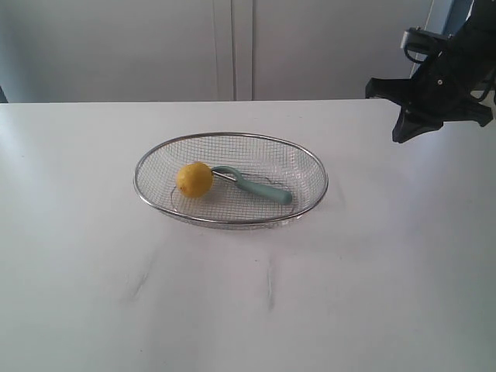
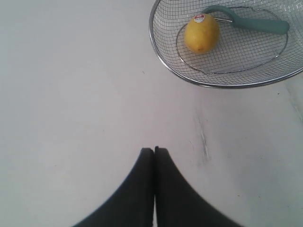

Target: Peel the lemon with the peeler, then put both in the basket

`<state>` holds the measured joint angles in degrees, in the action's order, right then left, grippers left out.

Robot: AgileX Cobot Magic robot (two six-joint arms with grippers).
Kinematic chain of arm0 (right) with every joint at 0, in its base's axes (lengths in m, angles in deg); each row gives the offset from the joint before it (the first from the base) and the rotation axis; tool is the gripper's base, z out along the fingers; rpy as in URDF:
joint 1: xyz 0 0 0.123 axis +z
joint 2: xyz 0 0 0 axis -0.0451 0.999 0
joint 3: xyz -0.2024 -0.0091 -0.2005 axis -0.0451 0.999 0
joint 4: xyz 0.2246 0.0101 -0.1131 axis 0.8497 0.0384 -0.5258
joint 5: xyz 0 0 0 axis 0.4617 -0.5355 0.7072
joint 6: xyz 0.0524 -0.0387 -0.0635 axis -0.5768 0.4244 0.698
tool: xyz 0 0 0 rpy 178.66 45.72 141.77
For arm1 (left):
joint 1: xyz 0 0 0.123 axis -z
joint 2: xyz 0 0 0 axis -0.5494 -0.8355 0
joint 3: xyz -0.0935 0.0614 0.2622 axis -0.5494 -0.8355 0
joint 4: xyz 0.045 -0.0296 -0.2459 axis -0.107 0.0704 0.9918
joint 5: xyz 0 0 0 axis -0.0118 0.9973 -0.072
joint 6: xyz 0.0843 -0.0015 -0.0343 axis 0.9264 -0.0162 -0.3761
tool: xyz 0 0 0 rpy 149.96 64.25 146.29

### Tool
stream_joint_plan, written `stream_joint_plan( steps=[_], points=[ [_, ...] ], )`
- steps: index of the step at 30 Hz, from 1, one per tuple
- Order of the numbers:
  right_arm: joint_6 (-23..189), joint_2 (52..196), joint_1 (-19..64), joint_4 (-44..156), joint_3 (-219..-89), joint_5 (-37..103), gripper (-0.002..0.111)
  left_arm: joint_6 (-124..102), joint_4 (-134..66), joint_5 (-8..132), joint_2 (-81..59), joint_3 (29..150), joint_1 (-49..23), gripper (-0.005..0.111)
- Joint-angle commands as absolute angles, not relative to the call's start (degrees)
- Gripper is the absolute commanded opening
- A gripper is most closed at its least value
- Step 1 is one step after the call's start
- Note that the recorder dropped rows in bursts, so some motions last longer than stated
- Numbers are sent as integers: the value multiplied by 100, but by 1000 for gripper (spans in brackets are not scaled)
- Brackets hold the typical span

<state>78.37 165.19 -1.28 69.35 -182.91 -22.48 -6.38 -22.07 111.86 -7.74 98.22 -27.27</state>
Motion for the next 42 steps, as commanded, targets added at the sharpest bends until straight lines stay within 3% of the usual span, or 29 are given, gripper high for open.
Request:
stream_joint_plan(
  steps=[1, 6, 16, 20, 28, 42],
  points=[
    [7851, 16440, -158, 6940, -18277, -2236, 0, -600, -2249, 11181, -692, 9702, -2750, 0],
    [7851, 16440, -158, 6940, -18277, -2236, 0, -600, -2286, 11008, -198, 9204, -2825, 0],
    [7851, 16440, -158, 6940, -18277, -2236, 0, -660, -2451, 9810, 1606, 7299, -3728, 0],
    [7851, 16440, -158, 6940, -18277, -2222, 0, -651, -2584, 8496, 2875, 5830, -3728, 0],
    [7851, 16440, -158, 6940, -18277, -2222, 0, -663, -2530, 8230, 4180, 4319, -3717, 0],
    [7851, 16440, -158, 6940, -18277, -2222, 0, -491, -2624, 7923, 5911, 3454, -3257, 0]
  ],
)
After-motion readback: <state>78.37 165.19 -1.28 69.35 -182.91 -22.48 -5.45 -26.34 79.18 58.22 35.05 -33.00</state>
